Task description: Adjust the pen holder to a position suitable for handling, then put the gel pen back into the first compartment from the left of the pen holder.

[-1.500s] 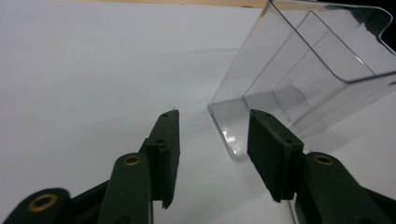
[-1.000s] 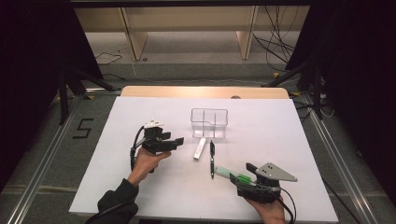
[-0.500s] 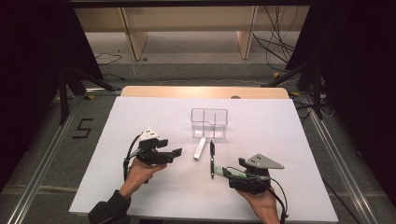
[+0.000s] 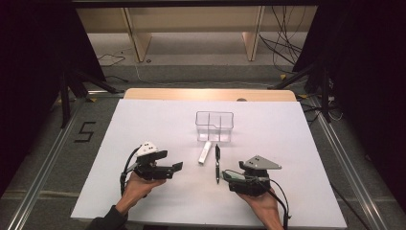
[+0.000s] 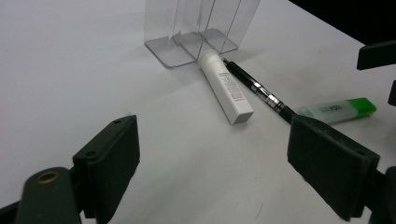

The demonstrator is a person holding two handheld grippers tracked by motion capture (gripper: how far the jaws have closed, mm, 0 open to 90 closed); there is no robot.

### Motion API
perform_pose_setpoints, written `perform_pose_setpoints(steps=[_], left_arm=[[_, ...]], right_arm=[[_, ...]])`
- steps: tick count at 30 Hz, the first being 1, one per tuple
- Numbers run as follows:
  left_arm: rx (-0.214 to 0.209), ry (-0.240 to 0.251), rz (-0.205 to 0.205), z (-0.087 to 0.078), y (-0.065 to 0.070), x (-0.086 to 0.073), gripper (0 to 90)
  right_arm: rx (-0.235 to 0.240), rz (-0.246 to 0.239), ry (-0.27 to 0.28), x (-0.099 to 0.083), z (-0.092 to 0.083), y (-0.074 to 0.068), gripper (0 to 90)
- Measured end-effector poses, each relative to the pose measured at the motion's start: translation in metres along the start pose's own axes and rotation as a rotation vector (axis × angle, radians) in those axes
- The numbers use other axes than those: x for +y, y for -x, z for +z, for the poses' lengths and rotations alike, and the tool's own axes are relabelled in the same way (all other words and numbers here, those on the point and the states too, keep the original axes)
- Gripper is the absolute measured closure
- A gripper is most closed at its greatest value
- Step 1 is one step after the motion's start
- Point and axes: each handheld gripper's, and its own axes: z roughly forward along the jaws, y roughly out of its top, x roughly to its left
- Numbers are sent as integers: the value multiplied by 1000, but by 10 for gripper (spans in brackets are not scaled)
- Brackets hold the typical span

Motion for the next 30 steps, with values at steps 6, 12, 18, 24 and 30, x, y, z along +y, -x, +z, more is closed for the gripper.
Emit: perform_pose_setpoints(steps=[6, 12, 18, 24, 30], left_arm=[[-9, 7, 34, -5, 8, -2, 161], [-8, 16, 25, -9, 10, -5, 160], [-2, 30, 28, -16, 12, -8, 160], [2, 41, 28, -21, 12, -12, 160], [4, 48, 43, -25, 15, -14, 160]], right_arm=[[-11, -4, -5, -1, 1, -2, 285], [-20, 9, -3, 2, 3, 1, 285], [-34, 14, -23, 10, 14, -5, 304], [-48, -7, -64, 17, 29, -12, 318], [-87, -36, -112, 19, 48, -19, 356]])
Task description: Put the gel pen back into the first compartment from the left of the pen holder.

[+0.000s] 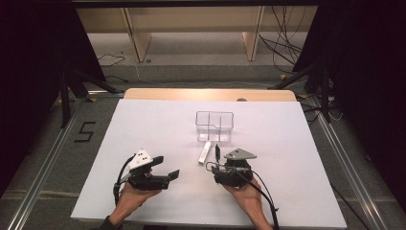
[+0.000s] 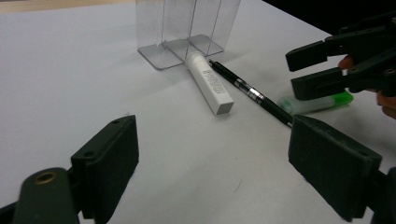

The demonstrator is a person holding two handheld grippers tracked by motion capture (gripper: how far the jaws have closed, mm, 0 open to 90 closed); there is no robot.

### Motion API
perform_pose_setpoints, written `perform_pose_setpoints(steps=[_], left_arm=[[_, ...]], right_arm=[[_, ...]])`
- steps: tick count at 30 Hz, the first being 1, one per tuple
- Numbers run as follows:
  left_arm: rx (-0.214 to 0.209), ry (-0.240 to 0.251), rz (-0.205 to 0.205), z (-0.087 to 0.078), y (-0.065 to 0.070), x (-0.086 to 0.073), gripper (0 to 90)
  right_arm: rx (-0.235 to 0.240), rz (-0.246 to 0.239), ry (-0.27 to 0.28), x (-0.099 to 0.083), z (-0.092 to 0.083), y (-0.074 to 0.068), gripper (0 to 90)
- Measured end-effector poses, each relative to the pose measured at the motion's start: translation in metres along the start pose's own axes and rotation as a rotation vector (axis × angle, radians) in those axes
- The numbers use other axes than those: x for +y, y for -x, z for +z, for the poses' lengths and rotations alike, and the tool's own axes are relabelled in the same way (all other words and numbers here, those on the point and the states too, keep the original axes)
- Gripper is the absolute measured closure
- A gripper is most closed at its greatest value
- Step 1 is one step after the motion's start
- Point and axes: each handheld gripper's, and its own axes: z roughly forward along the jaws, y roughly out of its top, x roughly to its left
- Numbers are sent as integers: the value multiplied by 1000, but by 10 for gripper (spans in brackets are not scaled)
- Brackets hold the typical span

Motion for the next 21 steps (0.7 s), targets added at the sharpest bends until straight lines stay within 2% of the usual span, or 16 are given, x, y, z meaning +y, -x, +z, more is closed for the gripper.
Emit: perform_pose_setpoints(steps=[2, 6, 11, 14, 21], left_arm=[[0, -1, 1, -1, 1, -1, 160], [0, -6, -1, -2, 2, -3, 160], [-1, -10, 4, -3, 2, -3, 160], [0, -9, 5, -3, 2, -3, 160], [-2, -10, 0, -3, 1, -4, 160]], right_arm=[[-20, -7, 1, 2, 5, -2, 412], [-43, -20, -21, 3, 14, -5, 444], [-58, -7, -54, 3, 25, -6, 492], [-48, 7, -74, 2, 32, -4, 522], [-67, 27, -109, 2, 40, 0, 600]])
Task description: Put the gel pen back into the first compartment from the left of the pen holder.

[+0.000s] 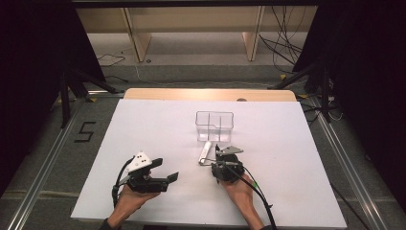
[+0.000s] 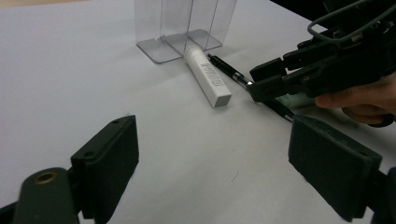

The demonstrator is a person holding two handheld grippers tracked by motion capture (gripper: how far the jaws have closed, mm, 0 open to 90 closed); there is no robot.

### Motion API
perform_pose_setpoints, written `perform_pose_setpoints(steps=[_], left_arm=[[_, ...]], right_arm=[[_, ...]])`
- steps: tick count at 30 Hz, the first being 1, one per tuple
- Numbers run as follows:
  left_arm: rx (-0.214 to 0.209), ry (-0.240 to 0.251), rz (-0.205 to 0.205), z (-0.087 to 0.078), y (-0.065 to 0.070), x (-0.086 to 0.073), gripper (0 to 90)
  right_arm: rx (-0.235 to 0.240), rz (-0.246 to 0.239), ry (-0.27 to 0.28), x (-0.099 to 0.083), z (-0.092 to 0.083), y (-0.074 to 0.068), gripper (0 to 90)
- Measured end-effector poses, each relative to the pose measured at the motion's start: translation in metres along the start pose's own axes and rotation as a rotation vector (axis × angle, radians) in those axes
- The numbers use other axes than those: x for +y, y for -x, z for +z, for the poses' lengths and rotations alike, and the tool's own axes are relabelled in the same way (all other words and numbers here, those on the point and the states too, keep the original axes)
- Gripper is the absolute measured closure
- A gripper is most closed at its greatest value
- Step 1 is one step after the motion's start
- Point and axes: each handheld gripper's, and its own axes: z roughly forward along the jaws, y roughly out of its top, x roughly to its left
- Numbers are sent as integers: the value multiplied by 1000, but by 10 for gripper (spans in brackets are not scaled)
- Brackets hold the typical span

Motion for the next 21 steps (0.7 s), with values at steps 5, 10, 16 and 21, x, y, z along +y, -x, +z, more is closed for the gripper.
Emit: perform_pose_setpoints(steps=[5, 10, 16, 21], left_arm=[[-2, -4, 3, 0, 0, 0, 160], [-2, -5, 3, 1, 1, 0, 160], [-2, -6, 4, 1, 1, 0, 160], [-2, -8, 7, 1, 2, 0, 160]], right_arm=[[1, 5, -3, 1, 1, 1, 633], [-6, 8, -6, 2, 1, 0, 652], [-23, 9, -7, 2, 2, -2, 692], [-30, 69, -1, 2, 2, -2, 713]])
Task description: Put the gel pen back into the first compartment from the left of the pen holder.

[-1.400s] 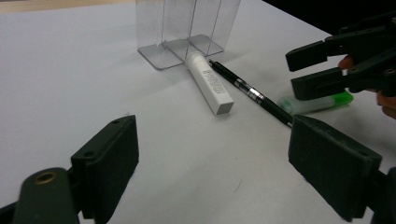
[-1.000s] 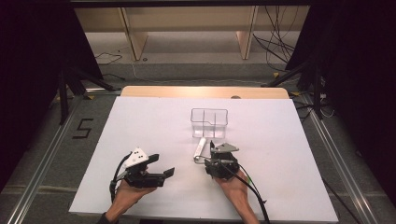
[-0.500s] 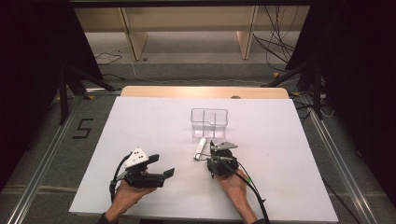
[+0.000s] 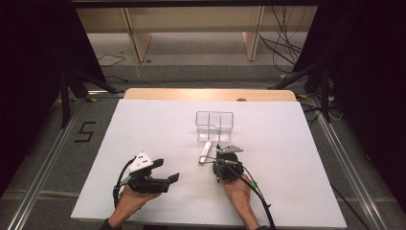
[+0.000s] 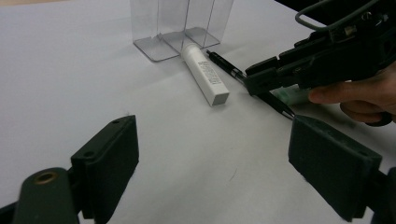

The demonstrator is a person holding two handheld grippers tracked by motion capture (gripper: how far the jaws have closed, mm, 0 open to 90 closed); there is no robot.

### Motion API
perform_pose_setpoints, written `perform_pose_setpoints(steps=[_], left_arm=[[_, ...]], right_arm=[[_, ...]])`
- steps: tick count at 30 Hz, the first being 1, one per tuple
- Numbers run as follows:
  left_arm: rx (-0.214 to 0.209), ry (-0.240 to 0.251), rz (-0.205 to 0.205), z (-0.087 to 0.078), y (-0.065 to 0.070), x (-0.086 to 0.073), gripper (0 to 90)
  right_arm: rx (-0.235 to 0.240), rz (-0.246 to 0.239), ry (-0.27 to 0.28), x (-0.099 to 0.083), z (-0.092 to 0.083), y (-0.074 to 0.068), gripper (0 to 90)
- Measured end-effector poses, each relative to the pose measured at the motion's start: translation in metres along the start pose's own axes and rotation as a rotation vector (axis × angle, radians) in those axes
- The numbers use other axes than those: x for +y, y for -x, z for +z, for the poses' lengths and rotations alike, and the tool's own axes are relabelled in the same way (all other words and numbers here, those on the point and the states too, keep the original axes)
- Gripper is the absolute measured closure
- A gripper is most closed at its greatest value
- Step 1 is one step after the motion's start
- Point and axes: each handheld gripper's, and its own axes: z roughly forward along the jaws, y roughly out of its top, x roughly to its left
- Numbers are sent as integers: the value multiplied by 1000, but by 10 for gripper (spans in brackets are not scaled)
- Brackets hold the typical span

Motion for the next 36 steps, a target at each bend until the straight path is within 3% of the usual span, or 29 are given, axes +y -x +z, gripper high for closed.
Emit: perform_pose_setpoints(steps=[6, 22, 26, 36], left_arm=[[-1, 4, 0, 0, 1, 0, 160], [-8, -3, 9, 0, 2, 0, 160], [-11, -5, 11, 0, 2, 0, 160], [-13, -7, 7, 0, 2, 0, 160]], right_arm=[[-49, 1, 10, -1, 0, -7, 733], [-107, 84, 50, -5, 3, -16, 787], [-134, 75, 63, -6, 4, -20, 794], [-143, 49, 73, -7, 5, -22, 800]])
